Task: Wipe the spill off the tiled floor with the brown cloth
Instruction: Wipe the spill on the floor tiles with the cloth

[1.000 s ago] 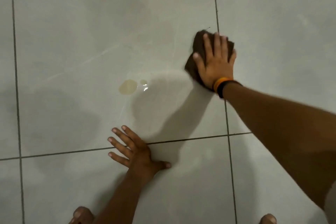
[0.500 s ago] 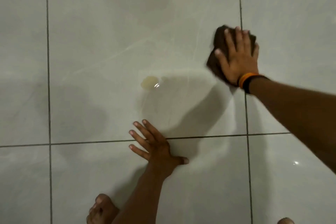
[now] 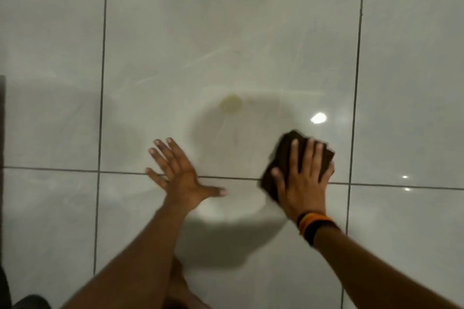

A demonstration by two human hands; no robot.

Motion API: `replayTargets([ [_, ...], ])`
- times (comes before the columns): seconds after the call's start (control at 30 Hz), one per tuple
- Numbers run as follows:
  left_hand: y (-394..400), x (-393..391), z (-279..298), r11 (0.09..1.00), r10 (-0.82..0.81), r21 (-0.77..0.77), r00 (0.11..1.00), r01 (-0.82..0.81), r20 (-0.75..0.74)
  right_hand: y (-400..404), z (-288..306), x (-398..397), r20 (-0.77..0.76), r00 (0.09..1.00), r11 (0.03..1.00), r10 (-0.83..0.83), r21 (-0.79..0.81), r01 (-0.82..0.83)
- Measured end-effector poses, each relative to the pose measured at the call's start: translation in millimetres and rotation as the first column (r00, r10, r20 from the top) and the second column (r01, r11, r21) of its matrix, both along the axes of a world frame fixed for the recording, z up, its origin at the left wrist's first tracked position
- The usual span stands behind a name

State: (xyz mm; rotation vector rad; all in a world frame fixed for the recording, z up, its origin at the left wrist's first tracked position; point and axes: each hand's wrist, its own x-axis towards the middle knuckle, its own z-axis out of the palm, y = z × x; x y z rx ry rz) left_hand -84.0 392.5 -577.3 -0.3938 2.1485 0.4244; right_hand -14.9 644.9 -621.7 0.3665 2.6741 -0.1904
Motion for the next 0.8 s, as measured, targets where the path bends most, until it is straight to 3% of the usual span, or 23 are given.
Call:
replayTargets([
  [0.13, -20.1, -12.1, -5.0, 0.995, -0.089, 0.053, 0.994, 0.085, 0.062, -42.8, -3.6, -44.1, -0.064, 0.959, 0.956, 0.277, -0.085, -0.282],
  [0.17, -21.5, -9.8, -6.0, 0.993, -0.104, 0.063, 0.992, 0.100, 0.068, -46.1, -4.6, -70.9, -0.094, 0.961, 0.960, 0.259, -0.085, -0.267],
  [0.3, -24.9, -9.0, -12.6, 0.992, -0.125, 0.020, 0.991, 0.124, 0.055, -54.8, -11.5, -190.6, -0.169, 0.984, 0.997, -0.062, -0.052, 0.054],
  [0.37, -23.9, -10.9, -14.7, 0.994, -0.108, -0.002, 0.992, 0.109, 0.065, -67.1, -9.6, -206.8, -0.152, 0.979, 0.989, 0.134, -0.043, -0.142],
  [0.43, -25.0, -8.9, -15.4, 0.994, -0.107, 0.005, 0.993, 0.107, 0.055, -69.1, -6.6, -180.2, -0.147, 0.847, 0.850, 0.511, -0.061, -0.523],
  [0.47, -25.7, -8.2, -15.4, 0.994, -0.105, 0.014, 0.993, 0.104, 0.051, -62.5, -2.8, -155.3, -0.132, 0.783, 0.782, 0.608, -0.070, -0.619],
  [0.5, -26.6, -8.0, -15.7, 0.995, -0.099, 0.023, 0.994, 0.098, 0.045, -50.7, 1.0, -128.8, -0.109, 0.775, 0.773, 0.622, -0.073, -0.630],
  [0.53, -27.7, -6.9, -15.6, 0.995, -0.093, 0.023, 0.995, 0.092, 0.044, -37.3, 6.1, -106.2, -0.077, 0.822, 0.819, 0.564, -0.070, -0.569],
  [0.63, -25.6, -8.8, -14.3, 0.996, -0.086, -0.010, 0.993, 0.087, 0.076, -15.3, 7.3, -106.5, -0.005, 0.982, 0.981, 0.189, -0.034, -0.190],
  [0.73, -26.6, -9.9, -13.8, 0.997, -0.076, 0.005, 0.995, 0.075, 0.071, -52.6, -3.9, -179.5, -0.058, 0.985, 0.986, -0.161, -0.041, 0.159],
  [0.8, -29.9, -8.3, -15.0, 0.995, -0.089, 0.046, 0.994, 0.086, 0.063, -90.8, -11.2, -232.0, -0.093, 0.986, 0.987, -0.138, -0.094, 0.129],
])
